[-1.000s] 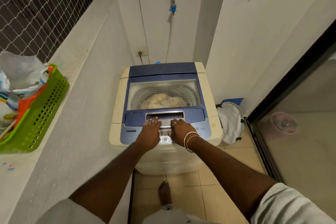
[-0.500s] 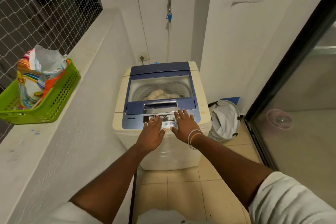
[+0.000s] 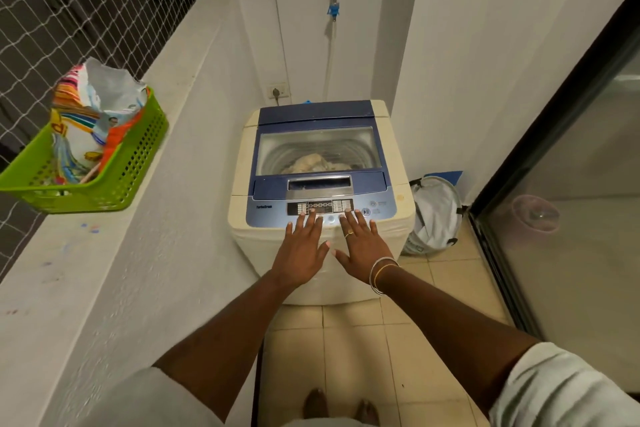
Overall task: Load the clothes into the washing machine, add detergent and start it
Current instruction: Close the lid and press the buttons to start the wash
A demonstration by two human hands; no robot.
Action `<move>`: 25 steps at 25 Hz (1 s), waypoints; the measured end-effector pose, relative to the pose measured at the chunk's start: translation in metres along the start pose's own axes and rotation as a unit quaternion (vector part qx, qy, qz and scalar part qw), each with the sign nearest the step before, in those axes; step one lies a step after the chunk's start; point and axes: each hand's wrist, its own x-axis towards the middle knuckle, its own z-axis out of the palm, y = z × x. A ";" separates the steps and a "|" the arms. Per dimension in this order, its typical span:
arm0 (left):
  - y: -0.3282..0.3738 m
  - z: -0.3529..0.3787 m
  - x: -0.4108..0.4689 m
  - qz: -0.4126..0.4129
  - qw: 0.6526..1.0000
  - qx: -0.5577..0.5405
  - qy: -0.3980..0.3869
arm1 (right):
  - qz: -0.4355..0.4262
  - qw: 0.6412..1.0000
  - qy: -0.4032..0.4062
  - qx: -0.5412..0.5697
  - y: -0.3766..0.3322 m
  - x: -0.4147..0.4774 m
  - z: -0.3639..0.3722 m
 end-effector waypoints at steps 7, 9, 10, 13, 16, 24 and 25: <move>-0.006 -0.004 0.001 -0.007 1.000 0.009 -0.016 | 0.028 0.999 -0.037 0.005 0.003 0.005 0.002; -0.006 -0.007 0.001 -0.006 1.000 0.010 -0.010 | 0.050 0.997 -0.058 0.006 0.015 0.011 0.002; -0.007 -0.008 0.001 -0.005 1.000 0.011 -0.006 | 0.064 0.996 -0.067 0.005 0.022 0.015 0.001; -0.013 -0.010 0.004 -0.011 1.000 0.006 -0.002 | 0.090 0.992 -0.092 -0.015 0.043 0.029 -0.003; -0.018 -0.009 0.005 -0.016 1.000 0.005 0.003 | 0.085 0.989 -0.116 -0.038 0.064 0.043 -0.004; -0.028 -0.003 0.013 -0.018 1.000 -0.001 -0.005 | 0.052 0.985 -0.108 -0.125 0.077 0.055 0.010; -0.027 -0.002 0.015 -0.019 1.000 -0.002 -0.005 | 0.043 0.984 -0.099 -0.140 0.077 0.056 0.009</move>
